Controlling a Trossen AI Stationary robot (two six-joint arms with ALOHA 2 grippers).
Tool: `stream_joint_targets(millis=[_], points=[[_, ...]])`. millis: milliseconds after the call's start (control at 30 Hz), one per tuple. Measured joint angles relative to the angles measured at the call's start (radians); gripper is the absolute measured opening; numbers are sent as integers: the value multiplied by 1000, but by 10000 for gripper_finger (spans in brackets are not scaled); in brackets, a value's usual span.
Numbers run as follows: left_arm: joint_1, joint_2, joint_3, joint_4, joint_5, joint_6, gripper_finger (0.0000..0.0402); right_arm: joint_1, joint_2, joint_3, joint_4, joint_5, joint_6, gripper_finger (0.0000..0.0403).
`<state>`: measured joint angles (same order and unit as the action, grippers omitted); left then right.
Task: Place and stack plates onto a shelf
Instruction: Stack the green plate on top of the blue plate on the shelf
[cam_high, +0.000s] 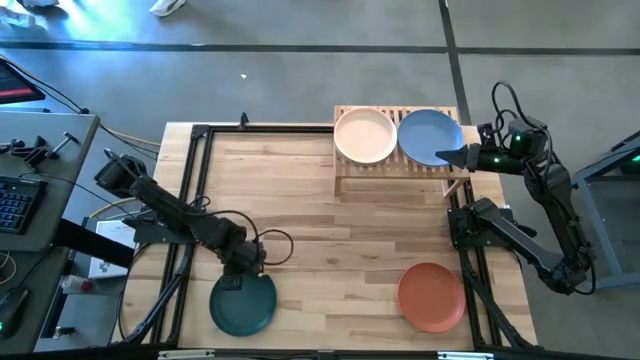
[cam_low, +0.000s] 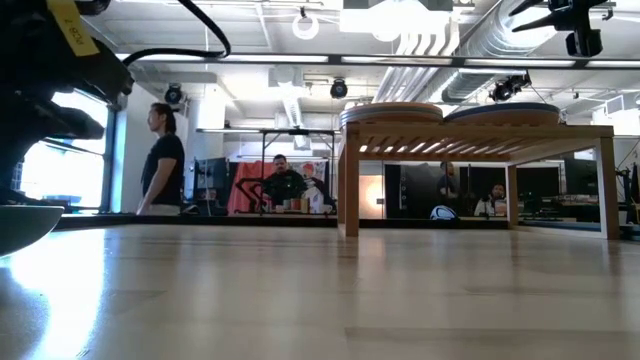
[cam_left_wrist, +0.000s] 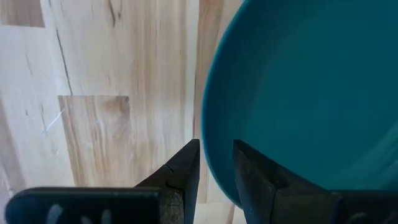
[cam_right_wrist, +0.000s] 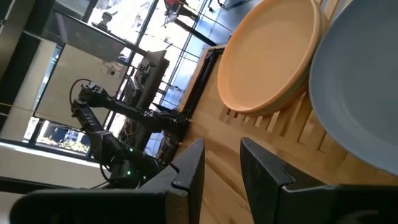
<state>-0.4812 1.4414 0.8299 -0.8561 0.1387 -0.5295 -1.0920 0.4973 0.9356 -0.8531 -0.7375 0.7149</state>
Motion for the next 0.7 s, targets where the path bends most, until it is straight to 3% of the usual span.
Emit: stream_joint_targets(millis=[700], points=[[0,119,0,76,6,-1,85,0,0,0,-4,4,0,85]])
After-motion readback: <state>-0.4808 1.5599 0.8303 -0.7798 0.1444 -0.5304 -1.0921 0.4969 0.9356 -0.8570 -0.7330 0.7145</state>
